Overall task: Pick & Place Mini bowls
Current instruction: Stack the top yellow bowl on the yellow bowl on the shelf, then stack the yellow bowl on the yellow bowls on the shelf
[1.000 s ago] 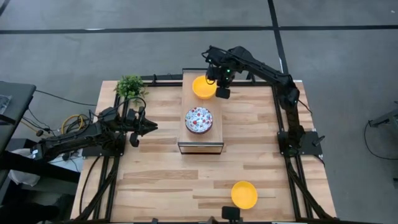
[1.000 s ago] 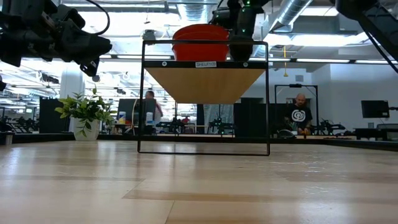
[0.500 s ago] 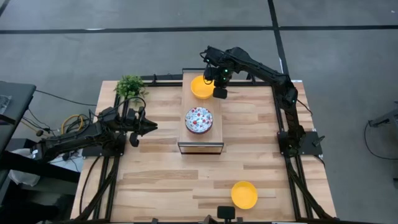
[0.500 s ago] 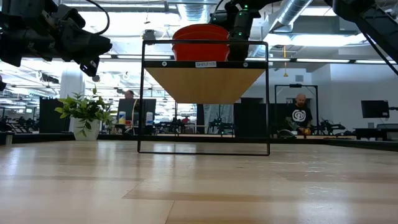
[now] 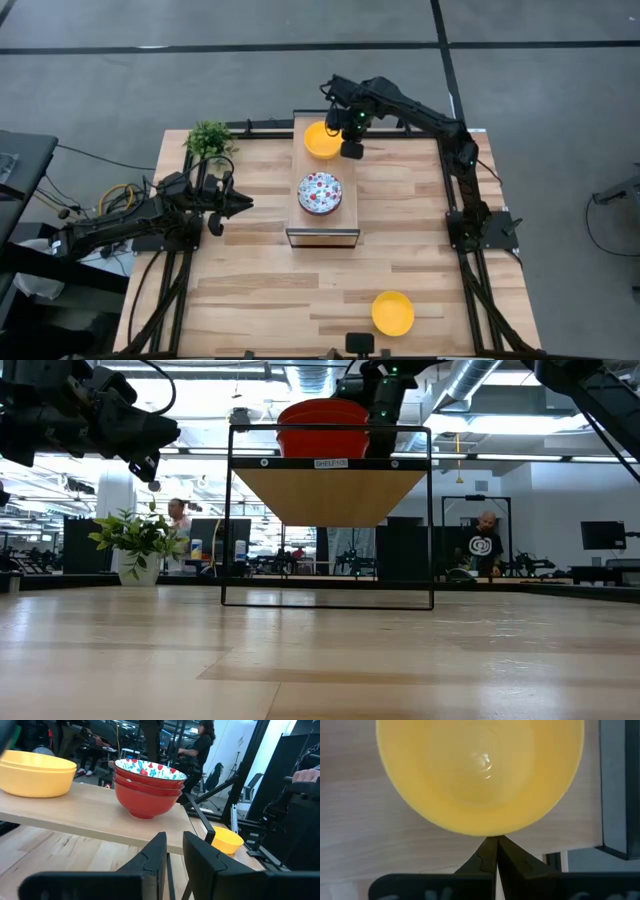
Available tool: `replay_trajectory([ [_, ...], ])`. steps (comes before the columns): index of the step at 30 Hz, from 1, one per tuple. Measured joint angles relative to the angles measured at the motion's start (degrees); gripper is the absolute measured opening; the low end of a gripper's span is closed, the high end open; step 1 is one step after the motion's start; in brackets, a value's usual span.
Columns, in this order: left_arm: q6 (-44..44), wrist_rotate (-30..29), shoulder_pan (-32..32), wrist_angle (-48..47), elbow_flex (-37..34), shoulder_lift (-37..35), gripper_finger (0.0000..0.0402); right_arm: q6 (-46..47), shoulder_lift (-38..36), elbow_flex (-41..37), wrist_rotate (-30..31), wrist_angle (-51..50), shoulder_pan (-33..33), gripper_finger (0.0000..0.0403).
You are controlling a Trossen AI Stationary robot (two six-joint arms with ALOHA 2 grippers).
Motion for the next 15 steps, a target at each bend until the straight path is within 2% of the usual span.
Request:
replay_trajectory([
  [8,-0.3,0.0,0.0,0.0,0.0,0.0,0.0063,-0.1,0.0,0.5,5.4,-4.6,-0.4,0.0000],
  [15,-0.8,0.0,0.0,0.1,0.0,0.0,0.0063,5.1,-1.1,5.6,5.0,-10.8,-0.5,0.0001],
])
